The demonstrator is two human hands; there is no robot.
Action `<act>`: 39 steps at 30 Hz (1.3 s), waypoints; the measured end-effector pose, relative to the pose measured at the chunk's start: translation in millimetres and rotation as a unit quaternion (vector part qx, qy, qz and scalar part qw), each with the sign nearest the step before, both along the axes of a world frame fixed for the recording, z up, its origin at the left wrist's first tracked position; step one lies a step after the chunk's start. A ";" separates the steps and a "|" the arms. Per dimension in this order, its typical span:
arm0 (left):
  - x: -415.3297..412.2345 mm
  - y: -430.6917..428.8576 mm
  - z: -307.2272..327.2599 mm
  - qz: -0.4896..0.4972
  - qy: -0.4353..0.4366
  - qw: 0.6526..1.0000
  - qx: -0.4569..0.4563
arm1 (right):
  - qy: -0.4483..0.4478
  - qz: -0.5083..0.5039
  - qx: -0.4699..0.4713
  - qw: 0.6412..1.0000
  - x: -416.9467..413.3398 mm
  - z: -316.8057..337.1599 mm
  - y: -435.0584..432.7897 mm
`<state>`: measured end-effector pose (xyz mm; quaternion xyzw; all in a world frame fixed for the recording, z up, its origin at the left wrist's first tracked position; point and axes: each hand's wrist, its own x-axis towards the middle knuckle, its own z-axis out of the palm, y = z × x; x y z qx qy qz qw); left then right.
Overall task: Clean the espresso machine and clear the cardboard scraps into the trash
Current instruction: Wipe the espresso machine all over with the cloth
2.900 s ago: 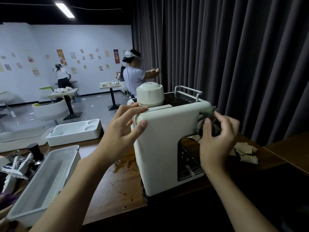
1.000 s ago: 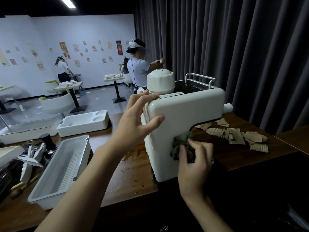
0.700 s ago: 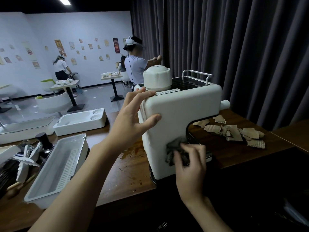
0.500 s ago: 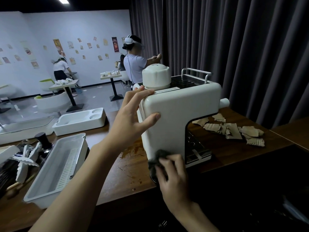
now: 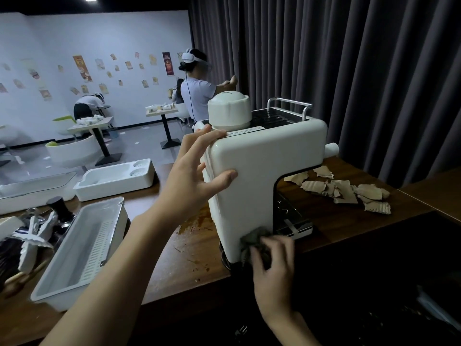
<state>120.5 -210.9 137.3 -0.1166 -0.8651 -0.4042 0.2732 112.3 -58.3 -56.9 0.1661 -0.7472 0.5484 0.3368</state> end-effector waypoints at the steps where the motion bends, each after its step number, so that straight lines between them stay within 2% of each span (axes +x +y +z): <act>1: -0.1 0.2 -0.4 0.001 0.000 1.000 0.000 | -0.017 -0.019 -0.022 0.999 0.8 0.1 -1.7; 3: -0.6 0.8 -1.2 0.001 0.003 1.000 0.001 | -0.010 -0.032 0.002 0.999 6.6 -3.6 -10.6; 6: -0.5 0.9 -1.2 0.002 0.005 1.000 -0.002 | 0.037 0.014 0.106 0.994 13.0 -11.6 -13.5; 9: -0.1 0.8 0.1 0.004 0.004 1.000 -0.006 | 0.062 0.041 0.145 0.987 1.6 -12.9 -0.7; 12: 0.5 0.5 1.5 0.001 -0.001 1.000 0.001 | 0.027 0.017 0.085 0.996 -9.5 -11.0 12.4; 15: 1.4 1.0 3.0 0.002 -0.007 1.000 0.001 | -0.052 -0.061 0.020 0.997 -27.5 -8.4 31.8; 23: 2.7 3.3 3.6 0.004 -0.007 1.000 0.006 | -0.203 -0.203 -0.059 0.956 -75.4 11.2 80.1; 29: 2.7 6.6 3.6 0.009 -0.003 1.000 0.004 | -0.176 -0.168 -0.066 0.968 -42.9 5.5 48.1; 35: 5.2 6.8 5.1 0.008 -0.004 1.000 -0.001 | -0.093 -0.087 -0.006 0.992 -11.4 -6.1 17.6; 39: 5.6 3.8 4.3 0.007 -0.013 1.000 -0.001 | -0.110 -0.113 -0.033 0.987 -21.5 -5.0 31.9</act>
